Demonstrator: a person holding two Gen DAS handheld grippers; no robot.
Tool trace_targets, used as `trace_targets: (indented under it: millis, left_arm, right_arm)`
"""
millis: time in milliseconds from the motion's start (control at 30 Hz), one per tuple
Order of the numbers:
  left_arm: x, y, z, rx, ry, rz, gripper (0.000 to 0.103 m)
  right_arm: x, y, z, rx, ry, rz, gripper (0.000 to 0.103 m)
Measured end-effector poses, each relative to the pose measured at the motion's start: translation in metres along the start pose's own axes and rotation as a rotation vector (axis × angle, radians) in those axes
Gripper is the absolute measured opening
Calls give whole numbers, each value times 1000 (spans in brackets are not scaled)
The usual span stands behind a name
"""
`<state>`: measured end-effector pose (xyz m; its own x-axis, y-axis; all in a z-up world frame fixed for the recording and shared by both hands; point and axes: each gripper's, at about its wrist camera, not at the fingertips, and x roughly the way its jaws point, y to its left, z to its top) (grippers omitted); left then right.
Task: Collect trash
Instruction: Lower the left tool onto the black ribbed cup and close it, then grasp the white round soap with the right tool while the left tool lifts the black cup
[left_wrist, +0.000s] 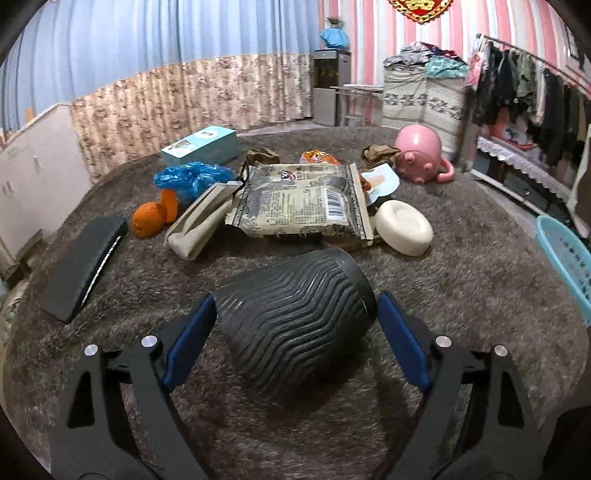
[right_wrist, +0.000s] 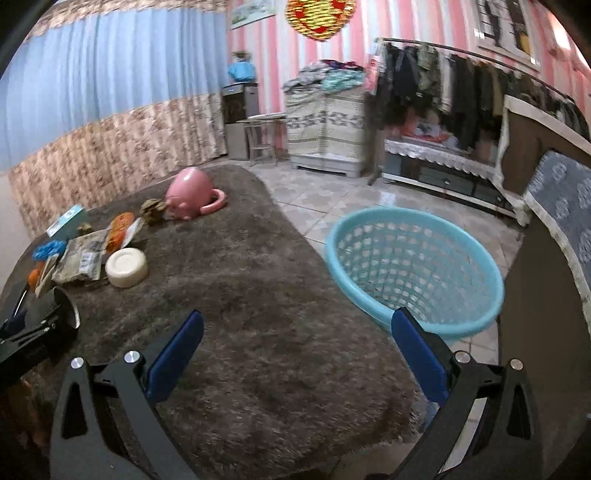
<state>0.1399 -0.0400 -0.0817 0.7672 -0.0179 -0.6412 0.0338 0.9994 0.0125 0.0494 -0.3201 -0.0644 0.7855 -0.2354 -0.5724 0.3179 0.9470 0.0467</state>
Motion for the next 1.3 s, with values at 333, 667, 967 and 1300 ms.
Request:
trace_targets:
  millis: [333,667,967,1300]
  left_arm:
    - [-27,43,14,10,-90,-17,85]
    - [-30,109,50,23,-189,98,85]
    - [-8,142,51,-53,-150,132,85]
    - [-19,126,56,-31,-173,130,85]
  right_arm:
    - [39,71,27,-162,16,227,99]
    - [102,144,39,-250,84,349,99]
    - [143,190,32,-300,218,425,78]
    - [119,149,41,-176,142,466,61]
